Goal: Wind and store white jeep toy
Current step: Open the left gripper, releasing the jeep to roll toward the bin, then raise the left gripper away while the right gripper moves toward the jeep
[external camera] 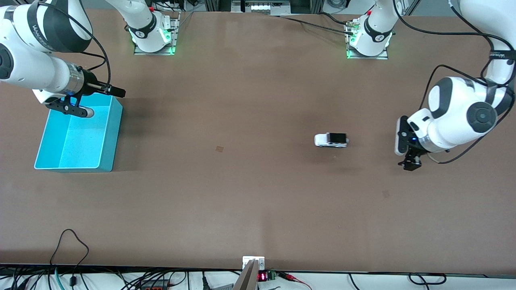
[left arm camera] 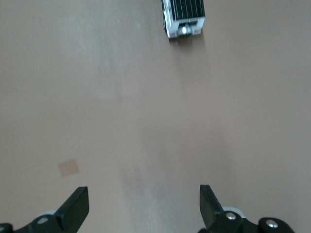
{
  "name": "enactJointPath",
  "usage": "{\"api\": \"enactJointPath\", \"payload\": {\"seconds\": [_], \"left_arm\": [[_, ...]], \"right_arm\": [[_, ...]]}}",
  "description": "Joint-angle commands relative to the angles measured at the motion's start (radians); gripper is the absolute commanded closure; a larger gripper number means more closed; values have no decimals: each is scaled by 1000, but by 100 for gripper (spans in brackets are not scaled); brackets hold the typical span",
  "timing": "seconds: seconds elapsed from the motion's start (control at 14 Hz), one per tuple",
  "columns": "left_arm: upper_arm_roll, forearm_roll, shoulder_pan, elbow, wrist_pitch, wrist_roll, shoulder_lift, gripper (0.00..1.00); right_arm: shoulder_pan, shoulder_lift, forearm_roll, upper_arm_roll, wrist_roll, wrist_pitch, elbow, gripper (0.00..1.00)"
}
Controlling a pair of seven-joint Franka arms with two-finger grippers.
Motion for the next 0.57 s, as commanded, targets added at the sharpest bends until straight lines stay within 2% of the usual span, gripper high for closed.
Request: {"api": "enactJointPath", "payload": {"seconds": [0.0,0.29,0.5], "left_arm": [[9,-22,-65,-6,-15,-64,-33,0],[9,-23,-126,-5,-21,-187,-73,0],[11,-37,-151,33,-21,-307,-66,0]], "right_arm": [[5,-26,14,-2,11,5,-17,0],[5,-26,14,-2,11,7,-17,0],[5,-26,14,-2,8,5,-15,0]]}}
